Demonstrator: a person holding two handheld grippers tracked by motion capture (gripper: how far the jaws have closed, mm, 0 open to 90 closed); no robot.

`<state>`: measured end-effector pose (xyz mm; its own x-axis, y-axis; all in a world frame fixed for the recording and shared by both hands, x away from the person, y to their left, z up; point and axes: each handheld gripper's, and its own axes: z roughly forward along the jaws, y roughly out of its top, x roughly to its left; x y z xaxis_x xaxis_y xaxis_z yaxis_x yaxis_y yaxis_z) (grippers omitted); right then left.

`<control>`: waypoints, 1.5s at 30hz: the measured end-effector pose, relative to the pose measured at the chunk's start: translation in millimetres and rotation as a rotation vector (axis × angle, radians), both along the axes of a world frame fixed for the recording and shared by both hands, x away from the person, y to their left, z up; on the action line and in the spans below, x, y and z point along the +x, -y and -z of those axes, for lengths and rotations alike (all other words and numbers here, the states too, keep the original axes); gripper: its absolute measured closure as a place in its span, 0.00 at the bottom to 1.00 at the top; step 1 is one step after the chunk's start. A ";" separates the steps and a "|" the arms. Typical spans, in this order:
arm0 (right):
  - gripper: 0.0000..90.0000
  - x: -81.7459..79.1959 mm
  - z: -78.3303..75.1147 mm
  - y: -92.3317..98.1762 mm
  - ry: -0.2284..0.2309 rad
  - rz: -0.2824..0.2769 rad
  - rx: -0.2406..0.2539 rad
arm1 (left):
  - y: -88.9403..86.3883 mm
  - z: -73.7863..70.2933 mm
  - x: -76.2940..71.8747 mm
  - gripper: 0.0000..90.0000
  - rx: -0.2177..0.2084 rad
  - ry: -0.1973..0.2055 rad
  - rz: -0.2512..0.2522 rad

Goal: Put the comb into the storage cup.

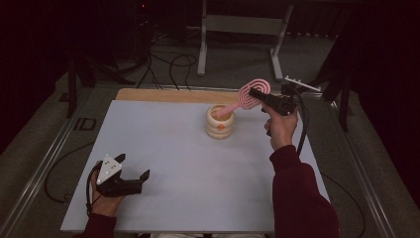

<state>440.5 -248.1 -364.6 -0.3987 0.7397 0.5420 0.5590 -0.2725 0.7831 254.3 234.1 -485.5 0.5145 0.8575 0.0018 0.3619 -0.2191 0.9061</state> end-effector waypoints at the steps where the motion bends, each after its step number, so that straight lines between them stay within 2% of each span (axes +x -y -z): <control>1: 0.71 0.1 0.3 -0.7 -0.003 0.000 -0.002 | 0.0 0.1 0.0 0.00 0.001 0.000 -0.001; 25: 0.71 6.1 10.1 -13.3 -0.027 -0.002 -0.033 | -0.1 0.0 -0.1 0.00 0.001 0.001 -0.001; 45: 0.71 9.4 19.6 -17.5 -0.044 0.006 -0.031 | -0.1 0.1 -0.2 0.00 0.000 0.002 -0.001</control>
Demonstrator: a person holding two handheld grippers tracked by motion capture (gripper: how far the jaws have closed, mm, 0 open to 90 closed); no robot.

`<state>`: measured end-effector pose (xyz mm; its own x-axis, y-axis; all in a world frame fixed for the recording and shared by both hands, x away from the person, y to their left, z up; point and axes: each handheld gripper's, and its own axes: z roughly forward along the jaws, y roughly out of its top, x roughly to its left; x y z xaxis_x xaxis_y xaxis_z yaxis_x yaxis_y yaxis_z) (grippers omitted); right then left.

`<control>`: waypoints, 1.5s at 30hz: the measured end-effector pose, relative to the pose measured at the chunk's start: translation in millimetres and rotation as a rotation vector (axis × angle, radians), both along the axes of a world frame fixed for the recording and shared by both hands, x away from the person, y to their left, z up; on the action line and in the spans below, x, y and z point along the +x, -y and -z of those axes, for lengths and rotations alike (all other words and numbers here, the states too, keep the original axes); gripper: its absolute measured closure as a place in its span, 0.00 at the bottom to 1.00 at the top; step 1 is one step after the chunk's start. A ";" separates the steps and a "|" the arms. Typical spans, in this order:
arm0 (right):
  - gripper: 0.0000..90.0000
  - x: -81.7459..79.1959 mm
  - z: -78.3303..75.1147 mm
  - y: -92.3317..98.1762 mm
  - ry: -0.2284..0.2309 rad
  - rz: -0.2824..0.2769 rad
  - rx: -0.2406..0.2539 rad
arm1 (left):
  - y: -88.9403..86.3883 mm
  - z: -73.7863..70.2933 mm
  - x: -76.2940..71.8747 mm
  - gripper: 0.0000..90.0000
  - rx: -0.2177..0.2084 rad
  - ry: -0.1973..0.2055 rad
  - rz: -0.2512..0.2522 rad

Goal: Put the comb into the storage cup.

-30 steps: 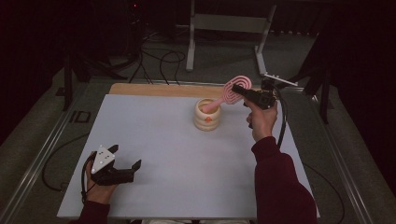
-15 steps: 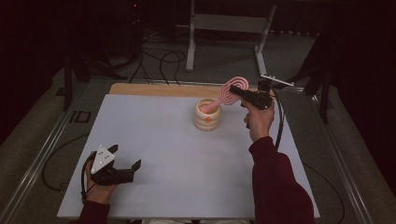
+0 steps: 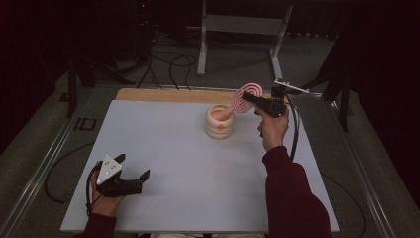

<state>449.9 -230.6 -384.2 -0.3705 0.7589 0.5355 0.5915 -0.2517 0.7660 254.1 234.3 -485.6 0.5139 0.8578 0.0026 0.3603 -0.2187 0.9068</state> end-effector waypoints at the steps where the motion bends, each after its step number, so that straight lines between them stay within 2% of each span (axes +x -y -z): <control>1: 0.71 0.3 0.6 -0.5 0.001 -0.001 -0.002 | 0.0 0.0 -0.1 0.00 0.000 0.000 -0.001; 45: 0.71 7.4 19.9 -15.4 -0.037 0.000 -0.030 | -0.1 0.6 -0.7 0.00 -0.001 0.000 -0.001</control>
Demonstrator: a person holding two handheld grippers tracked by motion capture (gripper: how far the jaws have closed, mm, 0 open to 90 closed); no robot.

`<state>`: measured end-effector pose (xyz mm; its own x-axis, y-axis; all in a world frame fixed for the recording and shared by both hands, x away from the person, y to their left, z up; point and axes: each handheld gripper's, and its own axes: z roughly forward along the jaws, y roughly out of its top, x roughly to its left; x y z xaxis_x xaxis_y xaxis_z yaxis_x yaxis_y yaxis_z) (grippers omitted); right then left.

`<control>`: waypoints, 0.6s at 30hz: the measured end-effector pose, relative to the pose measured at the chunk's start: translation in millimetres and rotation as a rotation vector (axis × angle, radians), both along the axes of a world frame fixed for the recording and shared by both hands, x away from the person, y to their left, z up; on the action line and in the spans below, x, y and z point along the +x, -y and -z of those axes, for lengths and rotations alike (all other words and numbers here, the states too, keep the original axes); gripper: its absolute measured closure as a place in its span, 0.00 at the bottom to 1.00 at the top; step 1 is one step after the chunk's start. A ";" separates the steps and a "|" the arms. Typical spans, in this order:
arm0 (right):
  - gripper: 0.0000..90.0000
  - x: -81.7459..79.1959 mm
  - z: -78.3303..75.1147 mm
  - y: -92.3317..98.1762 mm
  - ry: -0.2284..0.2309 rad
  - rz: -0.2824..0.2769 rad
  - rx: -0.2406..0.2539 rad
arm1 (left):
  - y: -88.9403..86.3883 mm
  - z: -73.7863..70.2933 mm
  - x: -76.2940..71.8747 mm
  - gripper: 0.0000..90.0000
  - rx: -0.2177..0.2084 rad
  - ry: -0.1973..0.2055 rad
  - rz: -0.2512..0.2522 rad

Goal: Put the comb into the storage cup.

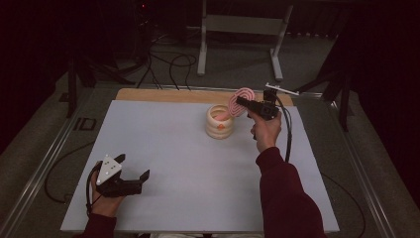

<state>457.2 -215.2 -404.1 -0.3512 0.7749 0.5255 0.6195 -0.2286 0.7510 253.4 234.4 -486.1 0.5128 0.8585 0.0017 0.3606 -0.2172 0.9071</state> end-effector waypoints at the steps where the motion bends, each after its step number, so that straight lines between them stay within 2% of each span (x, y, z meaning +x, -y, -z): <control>1: 0.71 0.3 0.6 -0.4 -0.001 0.001 0.001 | -0.2 -0.1 -0.2 0.00 0.000 0.000 0.001; 18: 0.71 1.4 1.8 -5.9 0.002 0.001 0.003 | -0.8 -0.4 -0.4 0.00 -0.004 0.002 -0.003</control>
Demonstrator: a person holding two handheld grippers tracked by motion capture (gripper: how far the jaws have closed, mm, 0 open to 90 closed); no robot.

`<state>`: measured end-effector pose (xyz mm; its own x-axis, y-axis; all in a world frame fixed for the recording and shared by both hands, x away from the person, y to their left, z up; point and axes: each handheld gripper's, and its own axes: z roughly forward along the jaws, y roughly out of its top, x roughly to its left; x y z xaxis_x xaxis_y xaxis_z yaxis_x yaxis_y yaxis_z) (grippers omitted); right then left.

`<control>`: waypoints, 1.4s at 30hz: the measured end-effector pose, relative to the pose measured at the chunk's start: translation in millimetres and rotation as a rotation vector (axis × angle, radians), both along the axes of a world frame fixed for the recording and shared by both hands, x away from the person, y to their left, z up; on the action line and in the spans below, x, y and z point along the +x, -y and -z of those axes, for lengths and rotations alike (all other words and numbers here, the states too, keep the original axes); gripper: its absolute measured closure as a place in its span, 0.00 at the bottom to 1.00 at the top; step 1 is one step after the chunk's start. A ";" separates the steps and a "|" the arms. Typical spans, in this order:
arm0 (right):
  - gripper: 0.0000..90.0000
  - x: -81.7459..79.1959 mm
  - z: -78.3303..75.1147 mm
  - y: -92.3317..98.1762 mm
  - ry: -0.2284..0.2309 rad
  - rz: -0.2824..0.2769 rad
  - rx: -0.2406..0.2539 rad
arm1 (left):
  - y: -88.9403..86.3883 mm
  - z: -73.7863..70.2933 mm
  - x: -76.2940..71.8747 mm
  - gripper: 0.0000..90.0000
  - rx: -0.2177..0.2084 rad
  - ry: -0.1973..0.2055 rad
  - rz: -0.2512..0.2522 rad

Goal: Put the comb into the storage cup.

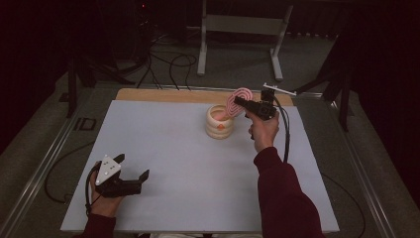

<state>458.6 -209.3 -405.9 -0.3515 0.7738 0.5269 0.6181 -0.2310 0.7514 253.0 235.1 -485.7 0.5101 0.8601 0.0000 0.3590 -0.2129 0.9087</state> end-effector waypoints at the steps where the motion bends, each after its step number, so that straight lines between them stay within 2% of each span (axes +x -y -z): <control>1: 0.71 0.1 0.1 0.1 0.000 0.002 0.000 | 0.1 0.0 0.1 0.00 0.002 0.000 0.001; 14: 0.71 1.7 0.0 -1.3 -0.001 0.016 -0.014 | 0.0 0.1 0.3 0.00 0.002 -0.001 0.000; 18: 0.71 1.2 -0.3 -3.0 0.001 0.020 -0.046 | 0.1 0.0 0.2 0.00 0.002 -0.001 0.000; 42: 0.71 4.8 4.2 -15.4 -0.004 -0.001 -0.068 | -0.1 0.5 0.4 0.00 0.001 -0.003 0.000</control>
<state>463.4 -194.0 -410.1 -0.3504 0.8074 0.4746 0.6213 -0.1788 0.7629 253.4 235.2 -486.2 0.5099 0.8602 -0.0009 0.3620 -0.2137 0.9073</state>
